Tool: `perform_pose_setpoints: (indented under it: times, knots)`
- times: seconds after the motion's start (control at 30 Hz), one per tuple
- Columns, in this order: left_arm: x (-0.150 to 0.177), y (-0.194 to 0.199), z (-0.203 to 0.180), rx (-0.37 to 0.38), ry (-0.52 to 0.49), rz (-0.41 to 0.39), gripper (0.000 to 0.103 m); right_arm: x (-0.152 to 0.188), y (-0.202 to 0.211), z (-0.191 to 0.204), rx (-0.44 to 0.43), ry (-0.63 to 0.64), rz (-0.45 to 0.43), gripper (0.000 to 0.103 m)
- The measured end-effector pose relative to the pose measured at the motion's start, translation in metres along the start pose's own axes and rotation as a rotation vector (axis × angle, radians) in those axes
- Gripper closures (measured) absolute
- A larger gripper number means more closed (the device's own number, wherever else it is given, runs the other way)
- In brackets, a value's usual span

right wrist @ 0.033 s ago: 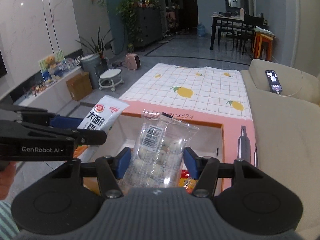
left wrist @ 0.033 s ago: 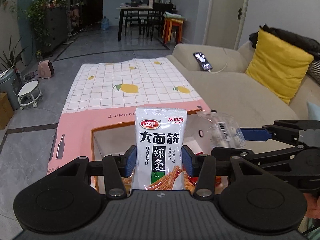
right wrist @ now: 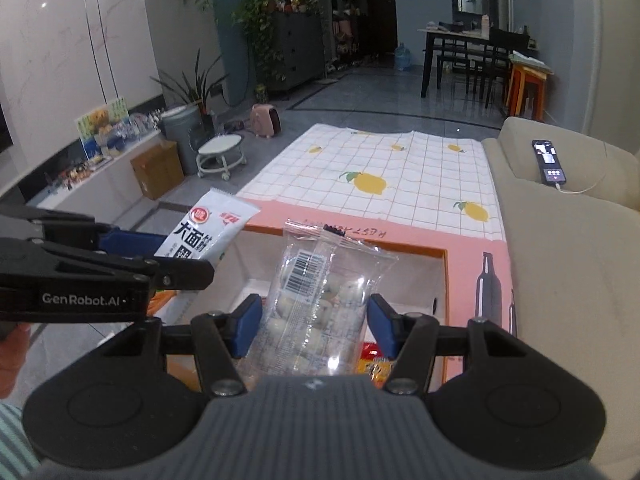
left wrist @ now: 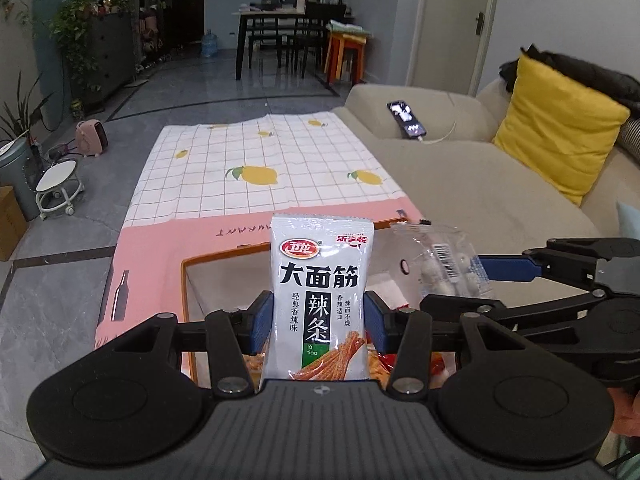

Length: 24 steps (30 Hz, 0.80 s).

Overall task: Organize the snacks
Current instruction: 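Lift both packs into the orange box and open both tools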

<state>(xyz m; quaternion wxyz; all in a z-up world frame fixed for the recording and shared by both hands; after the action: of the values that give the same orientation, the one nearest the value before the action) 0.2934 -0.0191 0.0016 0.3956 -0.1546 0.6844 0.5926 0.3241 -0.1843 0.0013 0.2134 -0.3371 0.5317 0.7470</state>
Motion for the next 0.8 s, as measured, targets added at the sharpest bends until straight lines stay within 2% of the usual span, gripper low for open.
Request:
perform_pose_setpoints:
  times: [0.2, 0.47, 0.6, 0.8]
  knots:
    - [-0.002, -0.054, 0.006, -0.032, -0.019, 0.094, 0.049, -0.011, -0.06, -0.017, 0.052, 0.029, 0.094, 0.047]
    - [0.013, -0.128, 0.01, -0.069, -0.061, 0.255, 0.049, -0.002, -0.134, -0.031, 0.107, 0.09, 0.264, 0.047]
    - [0.021, -0.152, 0.016, -0.067, -0.031, 0.332, 0.049, 0.005, -0.163, -0.034, 0.111, 0.09, 0.379, 0.047]
    - [0.026, -0.169, 0.02, -0.054, 0.001, 0.381, 0.049, 0.012, -0.186, -0.035, 0.126, 0.088, 0.449, 0.047]
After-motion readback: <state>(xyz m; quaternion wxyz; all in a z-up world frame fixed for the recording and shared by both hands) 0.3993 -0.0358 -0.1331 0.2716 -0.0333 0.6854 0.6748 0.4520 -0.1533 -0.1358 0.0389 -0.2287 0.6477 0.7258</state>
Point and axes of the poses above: each gripper's, at about its wrist camera, not at the fingertips, and y roughly against the way its jaws point, z to its left, x to its underside, the point moved 2 cm from there along -y, roughly the way its jaws point, and after that the axes turned 6 degrees about -y, right-handed, at the moved point
